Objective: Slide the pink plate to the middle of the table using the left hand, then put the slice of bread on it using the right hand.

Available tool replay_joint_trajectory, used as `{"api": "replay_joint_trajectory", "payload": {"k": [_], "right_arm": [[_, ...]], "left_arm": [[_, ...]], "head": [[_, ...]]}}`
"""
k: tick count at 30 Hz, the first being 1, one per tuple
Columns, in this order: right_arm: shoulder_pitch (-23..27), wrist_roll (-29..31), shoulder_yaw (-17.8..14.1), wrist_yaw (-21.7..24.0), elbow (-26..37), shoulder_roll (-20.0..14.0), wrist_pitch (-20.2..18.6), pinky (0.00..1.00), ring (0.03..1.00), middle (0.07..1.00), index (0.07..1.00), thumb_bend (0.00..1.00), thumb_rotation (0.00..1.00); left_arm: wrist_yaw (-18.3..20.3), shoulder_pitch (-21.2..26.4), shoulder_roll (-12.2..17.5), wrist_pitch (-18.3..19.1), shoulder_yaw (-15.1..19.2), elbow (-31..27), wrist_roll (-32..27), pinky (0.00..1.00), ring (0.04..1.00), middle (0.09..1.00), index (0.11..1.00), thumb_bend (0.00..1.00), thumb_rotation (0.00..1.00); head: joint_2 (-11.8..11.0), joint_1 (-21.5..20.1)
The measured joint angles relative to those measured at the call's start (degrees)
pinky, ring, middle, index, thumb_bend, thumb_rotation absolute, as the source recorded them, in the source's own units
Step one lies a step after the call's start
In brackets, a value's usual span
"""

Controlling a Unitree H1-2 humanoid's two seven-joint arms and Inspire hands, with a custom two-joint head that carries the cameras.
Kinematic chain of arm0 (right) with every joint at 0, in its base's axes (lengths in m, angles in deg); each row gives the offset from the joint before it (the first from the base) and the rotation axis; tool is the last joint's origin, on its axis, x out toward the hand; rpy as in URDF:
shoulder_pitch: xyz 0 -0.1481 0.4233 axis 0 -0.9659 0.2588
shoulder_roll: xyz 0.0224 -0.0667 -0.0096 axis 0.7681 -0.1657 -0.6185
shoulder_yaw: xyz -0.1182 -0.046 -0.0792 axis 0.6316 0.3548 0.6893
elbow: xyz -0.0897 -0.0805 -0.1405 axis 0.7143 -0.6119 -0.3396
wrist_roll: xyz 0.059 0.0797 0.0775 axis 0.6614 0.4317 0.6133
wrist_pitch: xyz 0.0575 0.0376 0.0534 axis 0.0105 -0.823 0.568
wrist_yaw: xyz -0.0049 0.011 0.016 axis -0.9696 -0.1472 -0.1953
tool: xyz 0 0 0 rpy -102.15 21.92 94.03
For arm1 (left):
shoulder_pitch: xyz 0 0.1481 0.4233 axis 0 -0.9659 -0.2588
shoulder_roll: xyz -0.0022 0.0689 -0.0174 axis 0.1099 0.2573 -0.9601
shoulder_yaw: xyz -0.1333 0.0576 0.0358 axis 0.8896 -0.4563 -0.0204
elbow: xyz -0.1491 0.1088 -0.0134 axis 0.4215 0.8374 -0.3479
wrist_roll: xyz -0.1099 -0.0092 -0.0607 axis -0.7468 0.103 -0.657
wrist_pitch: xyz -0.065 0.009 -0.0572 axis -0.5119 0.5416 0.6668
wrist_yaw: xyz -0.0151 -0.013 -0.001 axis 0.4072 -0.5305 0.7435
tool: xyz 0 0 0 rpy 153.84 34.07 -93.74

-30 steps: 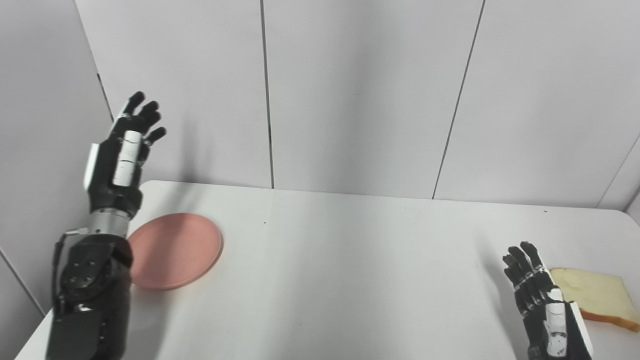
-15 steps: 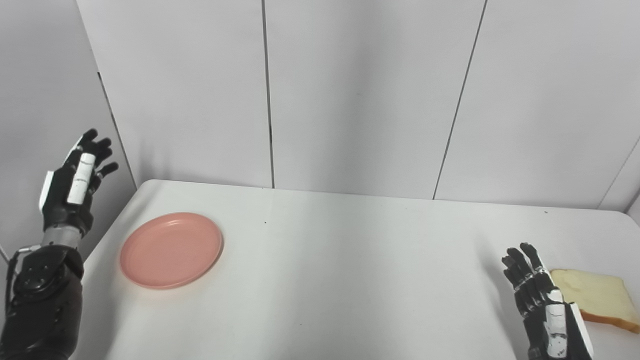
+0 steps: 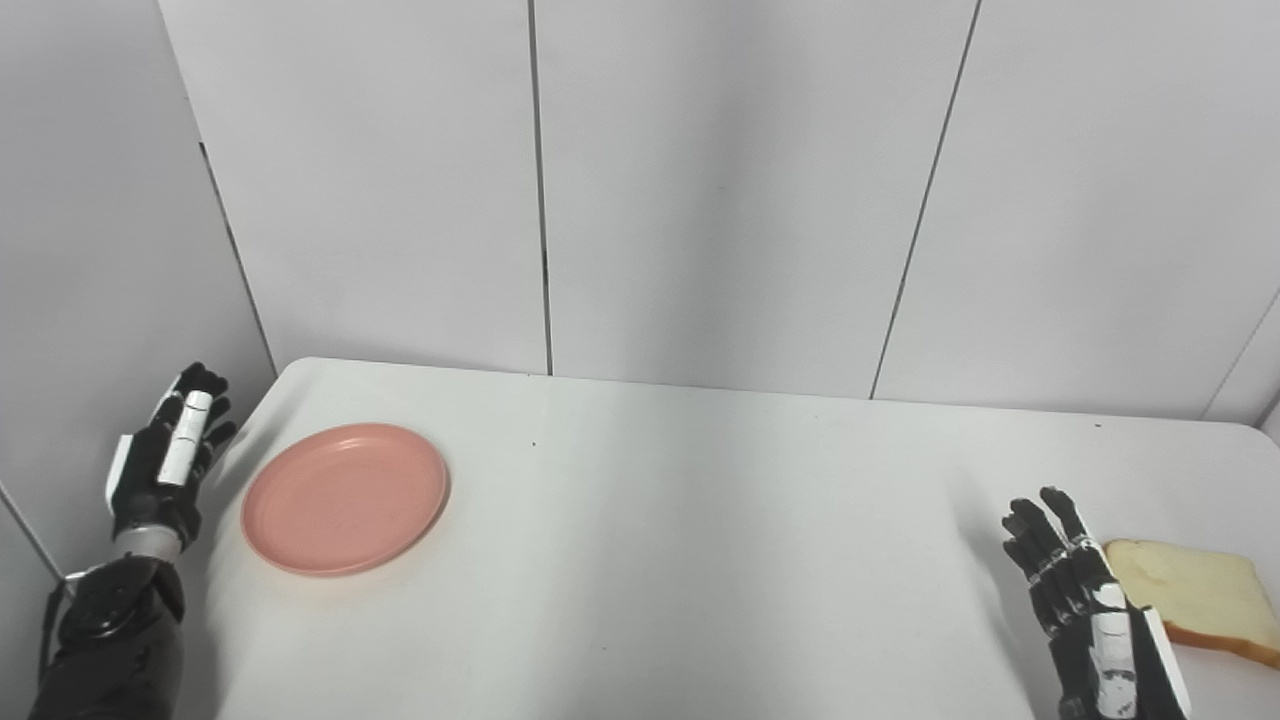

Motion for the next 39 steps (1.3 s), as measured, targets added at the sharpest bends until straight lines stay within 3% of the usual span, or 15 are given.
{"api": "replay_joint_trajectory", "payload": {"k": [4,13,15,20,27,32,39], "right_arm": [[-0.38,-0.03,-0.01,0.0,0.28,-0.18,0.0,0.92,0.897,0.877,0.91,0.87,0.92],[-0.54,-0.33,0.01,0.08,0.32,-0.2,0.0,0.89,0.869,0.852,0.897,0.9,0.89],[-0.64,-0.33,0.0,0.19,0.37,-0.23,0.0,0.88,0.858,0.842,0.899,0.91,0.89],[-0.79,-0.52,0.06,0.3,0.6,-0.27,0.0,0.87,0.854,0.834,0.896,0.9,0.89],[-0.94,-0.52,0.49,0.53,0.88,-0.27,0.0,0.86,0.857,0.817,0.897,0.9,0.89],[-1.09,-0.52,0.48,0.57,1.03,-0.26,0.0,0.87,0.859,0.806,0.895,0.9,0.88],[-1.3,-0.52,0.49,0.56,1.24,-0.26,-0.05,0.86,0.854,0.797,0.894,0.91,0.87]], "left_arm": [[-0.19,0.7,-0.95,-0.38,-0.24,1.14,-0.09,0.83,0.908,0.904,0.907,0.91,0.73],[-0.41,1.14,-1.46,0.03,-0.64,1.45,-0.85,0.84,0.91,0.913,0.901,0.9,0.73],[0.63,1.24,-1.92,1.28,-0.52,0.89,-2.02,0.92,0.913,0.925,0.919,0.89,0.76],[2.92,1.3,-4.92,7.5,0.28,-4.12,-5.82,0.89,0.911,0.925,0.945,0.89,0.78],[4.94,1.28,-8.5,10.25,-0.13,-7.33,-7.59,0.9,0.924,0.921,0.956,0.88,0.78],[5.26,0.48,-9.45,13.14,-0.18,-10.22,-7.9,0.93,0.914,0.901,0.933,0.88,0.76],[5.45,-0.82,-11.12,15.82,-1.57,-14.45,-8.16,0.89,0.905,0.888,0.912,0.87,0.77]], "head": [[0.35,-0.35],[0.53,-0.88],[0.62,-0.97],[0.88,-1.14],[1.58,-1.58],[1.67,-1.76],[1.85,-2.11]]}}
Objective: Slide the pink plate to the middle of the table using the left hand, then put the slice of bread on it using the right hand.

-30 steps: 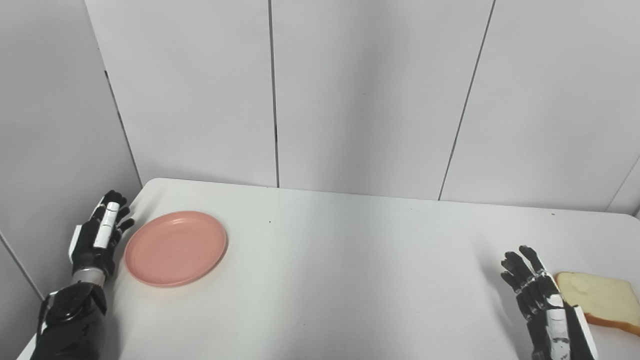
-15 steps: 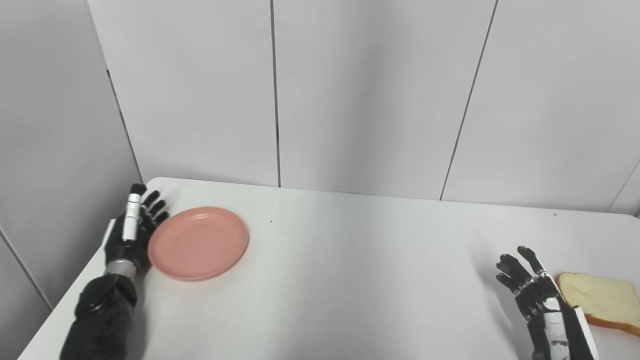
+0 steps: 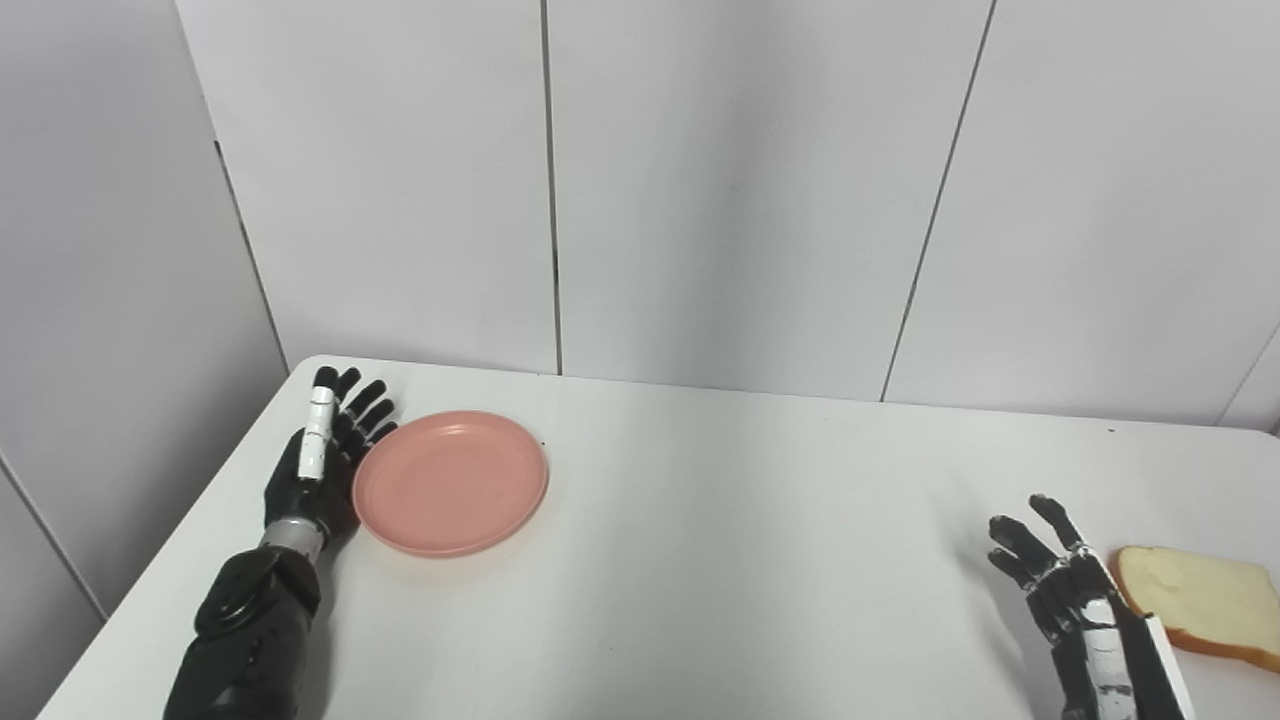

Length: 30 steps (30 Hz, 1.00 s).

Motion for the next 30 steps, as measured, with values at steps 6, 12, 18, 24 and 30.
{"api": "replay_joint_trajectory", "payload": {"k": [6,12,18,24,30], "right_arm": [[-0.52,0.0,0.28,-0.17,0.68,0.14,-0.1,0.86,0.85,0.797,0.896,0.91,0.88],[-1.03,-0.23,0.65,-0.39,1.23,0.34,-0.18,0.86,0.85,0.791,0.895,0.91,0.88],[-1.08,-0.54,0.96,-0.7,1.37,0.36,-0.24,0.86,0.841,0.791,0.893,0.91,0.89],[-1.51,-1.17,1.56,-1.25,2.04,0.57,-0.4,0.86,0.833,0.785,0.891,0.89,0.88],[-2.94,-2.46,2.88,-2.45,4.46,3.01,-1.64,0.84,0.827,0.781,0.886,0.89,0.86]], "left_arm": [[-0.06,-1.64,-2.44,3.86,-1.85,-5.09,0.0,0.89,0.923,0.917,0.939,0.88,0.78],[0.9,-1.91,-4.33,4.05,-5.43,-6.29,0.85,0.86,0.916,0.91,0.929,0.9,0.76],[0.84,-1.76,-6.25,1.37,-8.13,-5.82,3.35,0.87,0.907,0.881,0.897,0.88,0.72],[-0.34,-1.74,-7.44,-1.93,-10.42,-5.12,6.84,0.86,0.886,0.862,0.877,0.88,0.71],[-0.46,-2.52,-8.82,-2.37,-12.58,-6.46,8.9,0.87,0.89,0.883,0.895,0.86,0.72]], "head": [[0.26,-0.35],[0.53,-0.79],[0.88,-1.67],[1.84,-5.35],[3.08,-10.2]]}}
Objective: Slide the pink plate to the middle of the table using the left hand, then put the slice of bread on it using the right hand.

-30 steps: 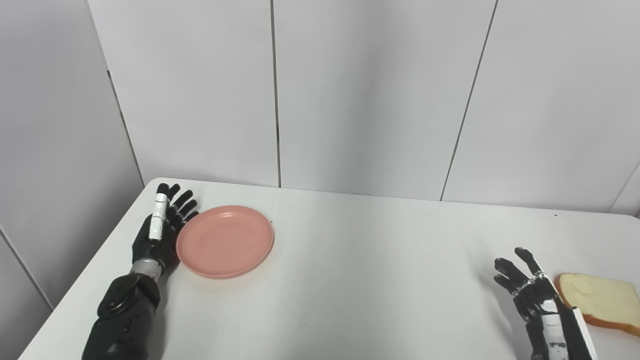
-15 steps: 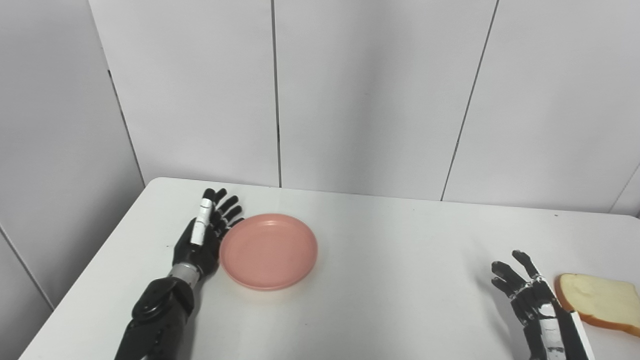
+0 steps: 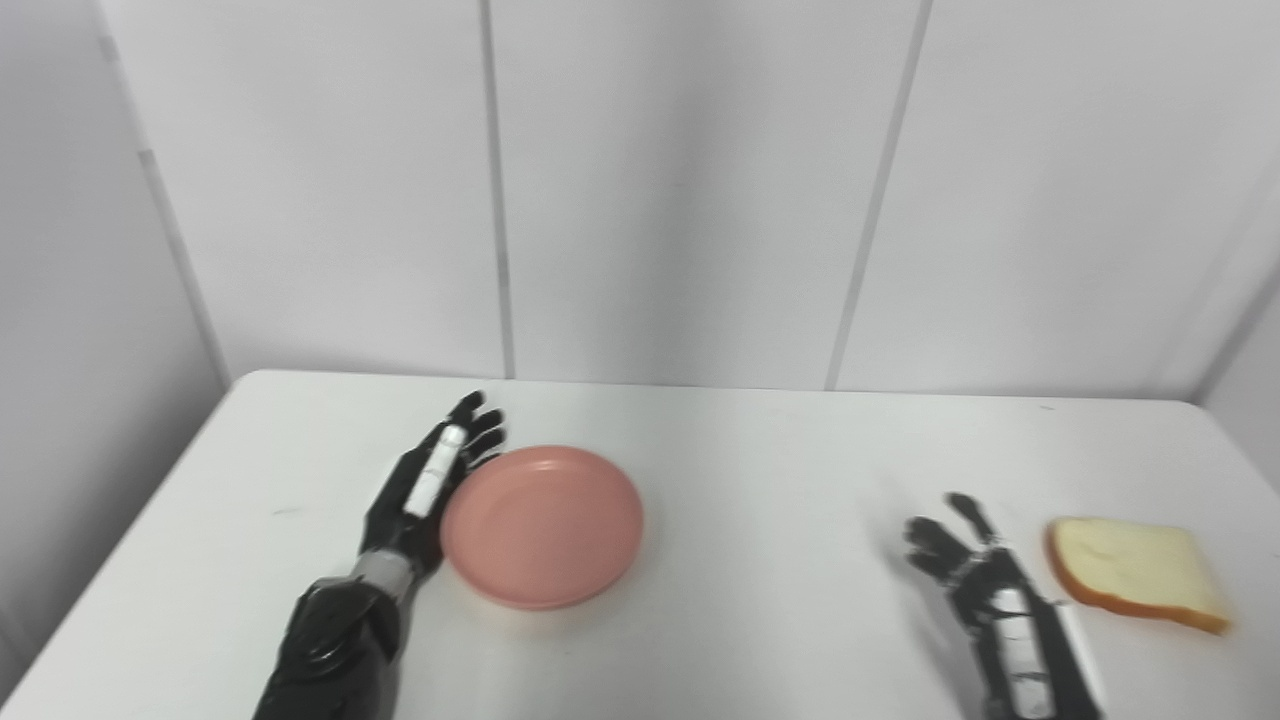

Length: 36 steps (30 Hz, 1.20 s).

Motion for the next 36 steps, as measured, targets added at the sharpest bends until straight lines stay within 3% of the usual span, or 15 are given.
{"api": "replay_joint_trajectory", "payload": {"k": [6,10,12,17,24,29,36], "right_arm": [[-1.0,-2.67,1.57,-2.4,2.17,2.9,-2.55,0.84,0.823,0.785,0.899,0.88,0.87],[-1.61,-4.82,3.21,-4.26,3.34,5.45,-4.39,0.85,0.829,0.788,0.905,0.89,0.87],[-1.74,-6.05,3.77,-4.79,3.58,6.45,-4.92,0.85,0.837,0.793,0.909,0.89,0.88],[-1.93,-8.33,5.07,-6.73,3.96,8.38,-5.73,0.87,0.851,0.799,0.915,0.9,0.89],[-2.06,-9.2,5.55,-7.56,4.31,8.92,-7.92,0.9,0.868,0.81,0.919,0.9,0.89],[-2.08,-9.17,5.68,-7.88,4.4,8.92,-8.5,0.89,0.864,0.809,0.916,0.91,0.9],[-2.09,-9.11,5.83,-7.95,4.43,8.92,-8.58,0.89,0.863,0.81,0.912,0.91,0.87]], "left_arm": [[1.29,-0.65,-1.95,0.39,-0.73,-1.41,-0.54,0.9,0.907,0.881,0.876,0.9,0.72],[0.47,-1.01,-3.85,2.07,-0.31,-2.82,-0.97,0.91,0.901,0.871,0.867,0.89,0.72],[-0.45,-1.54,-4.96,2.86,-0.12,-4.08,-0.96,0.91,0.891,0.861,0.863,0.9,0.72],[-1.41,-2.41,-7.1,3.35,0.14,-5.66,-1.01,0.93,0.892,0.86,0.863,0.89,0.71],[-2.69,-2.81,-10.25,2.32,0.41,-5.5,-0.99,0.84,0.871,0.83,0.831,0.89,0.72],[-3.8,-2.87,-12.42,2.08,0.77,-5.55,-0.93,0.88,0.877,0.816,0.827,0.9,0.71],[-4.44,-2.95,-13.47,2.06,1.23,-5.71,-0.83,0.86,0.878,0.819,0.836,0.89,0.72]], "head": [[1.05,-6.49],[1.23,-8.53],[1.49,-11.68],[1.93,-13.09],[2.46,-12.83],[2.55,-12.92],[2.64,-13.1]]}}
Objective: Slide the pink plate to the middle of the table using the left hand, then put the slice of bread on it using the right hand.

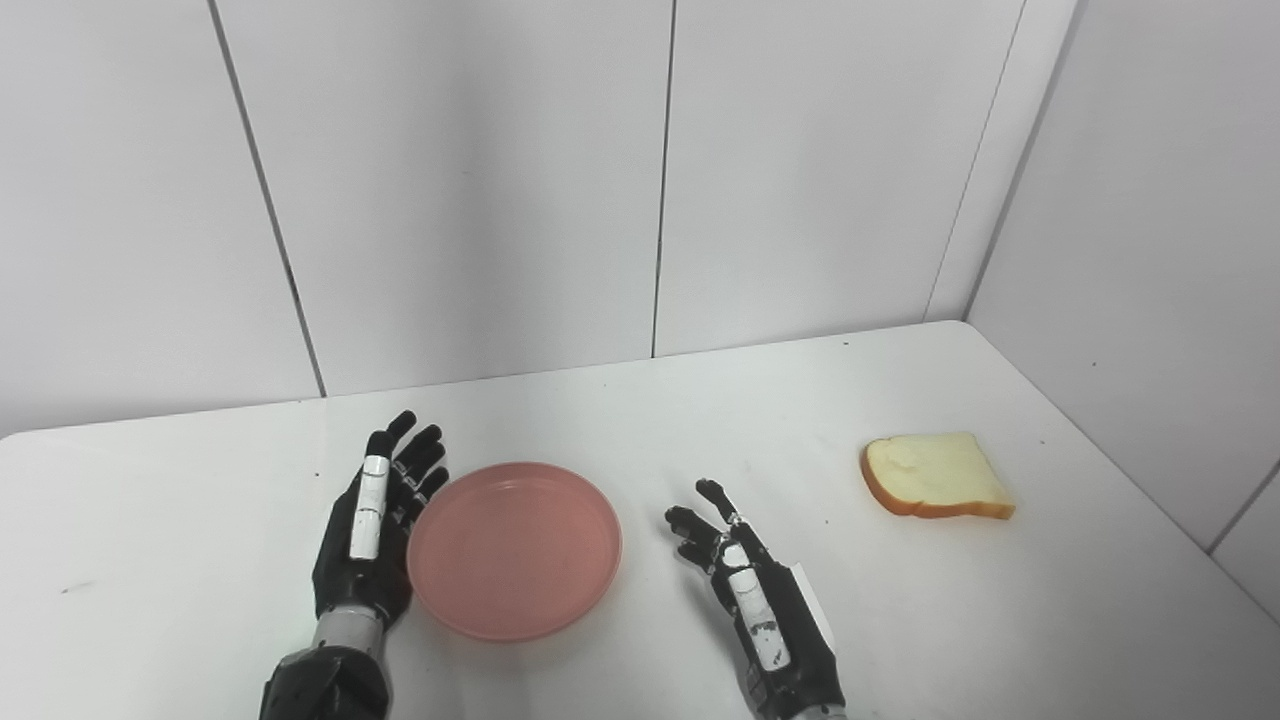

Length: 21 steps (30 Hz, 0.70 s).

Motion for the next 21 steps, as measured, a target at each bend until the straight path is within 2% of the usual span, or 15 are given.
{"api": "replay_joint_trajectory", "payload": {"k": [4,7,10,12,15,21], "right_arm": [[-0.03,-2.49,0.25,-1.03,-0.04,0.02,0.44,0.82,0.818,0.805,0.902,0.81,0.81],[-0.35,-6.32,0.52,-2.8,0.1,0.16,2.72,0.8,0.804,0.807,0.88,0.81,0.81],[-1.21,-9.32,-0.29,-5.63,1.67,1.19,2.86,0.78,0.799,0.801,0.842,0.75,0.75],[-2.24,-10.97,-1.36,-7.84,3.69,2.49,0.09,0.78,0.808,0.807,0.839,0.73,0.71],[-2.0,-11.59,-2.9,-8.96,7.31,2.45,-6.3,0.81,0.824,0.845,0.876,0.79,0.66],[2.57,-13.45,-4.96,-8.58,15.06,-1.75,-15.81,0.84,0.882,0.886,0.941,0.88,0.58]], "left_arm": [[-0.1,0.02,-0.06,0.0,-0.02,0.06,0.14,0.86,0.876,0.813,0.834,0.9,0.7],[-0.09,0.12,-0.06,-0.01,0.0,0.2,0.11,0.88,0.88,0.82,0.836,0.89,0.7],[0.1,0.24,0.07,-0.04,0.07,0.35,-0.07,0.89,0.885,0.829,0.838,0.88,0.7],[0.4,0.38,0.26,-0.25,0.06,0.54,-0.11,0.89,0.882,0.827,0.836,0.88,0.7],[0.62,0.65,0.65,-0.66,0.04,1.06,-0.05,0.88,0.874,0.822,0.829,0.88,0.71],[0.64,0.97,1.08,-1.76,0.15,2.1,-0.06,0.9,0.882,0.838,0.836,0.87,0.7]], "head": [[0.0,-1.23],[0.0,-1.32],[0.18,-1.76],[0.18,-1.76],[0.09,-2.29],[0.0,-2.72]]}}
